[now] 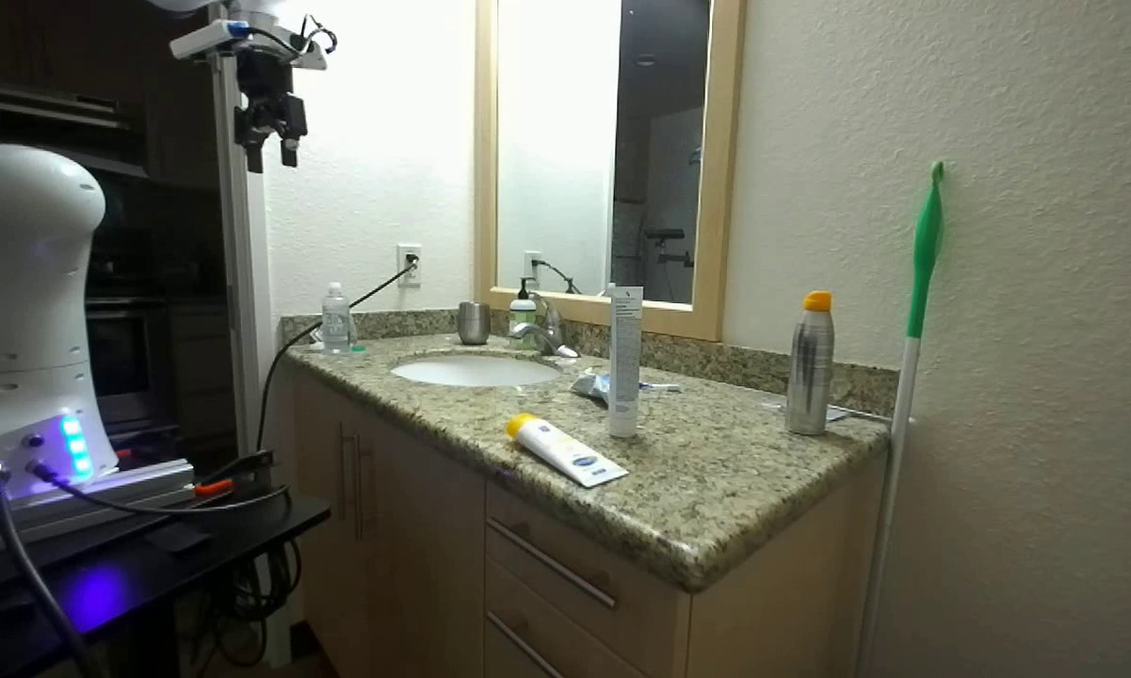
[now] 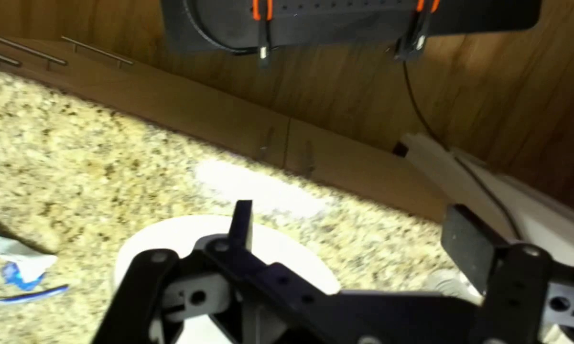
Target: Wet the toothbrush with water, put it back on the counter, move the toothpaste forward then close the tap
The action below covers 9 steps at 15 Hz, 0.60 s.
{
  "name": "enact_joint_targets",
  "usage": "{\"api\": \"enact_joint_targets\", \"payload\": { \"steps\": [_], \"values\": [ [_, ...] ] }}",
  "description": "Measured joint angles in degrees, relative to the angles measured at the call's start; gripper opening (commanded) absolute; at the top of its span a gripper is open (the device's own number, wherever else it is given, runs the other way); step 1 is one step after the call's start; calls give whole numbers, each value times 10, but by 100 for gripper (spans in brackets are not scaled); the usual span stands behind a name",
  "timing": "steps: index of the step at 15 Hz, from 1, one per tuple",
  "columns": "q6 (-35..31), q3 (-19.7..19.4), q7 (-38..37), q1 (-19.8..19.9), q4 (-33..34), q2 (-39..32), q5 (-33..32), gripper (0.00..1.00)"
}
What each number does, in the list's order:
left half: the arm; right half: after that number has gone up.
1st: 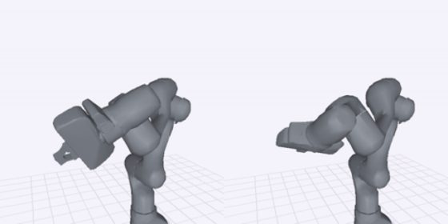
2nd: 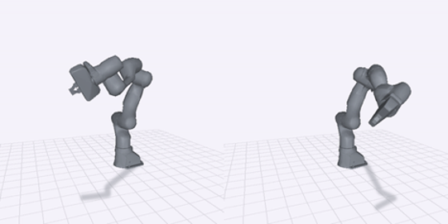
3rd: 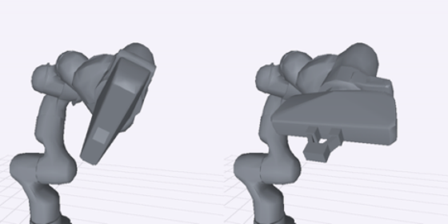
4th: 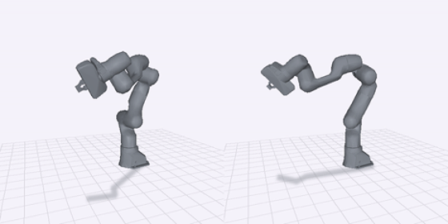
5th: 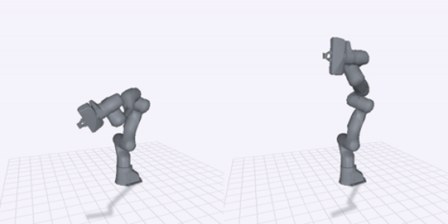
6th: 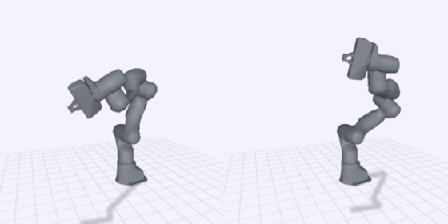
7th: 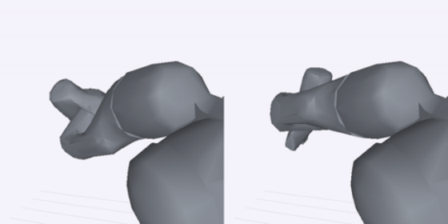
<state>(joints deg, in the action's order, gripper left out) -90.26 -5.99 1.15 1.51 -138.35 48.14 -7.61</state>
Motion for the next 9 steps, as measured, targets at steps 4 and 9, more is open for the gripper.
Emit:
{"api": "enact_joint_targets", "payload": {
  "steps": [4, 9],
  "values": [
    [-41, -73, 0, 51, 22, -22, -21, 100],
    [-120, -61, -60, 49, 9, -47, -22, 100]
  ]
}}
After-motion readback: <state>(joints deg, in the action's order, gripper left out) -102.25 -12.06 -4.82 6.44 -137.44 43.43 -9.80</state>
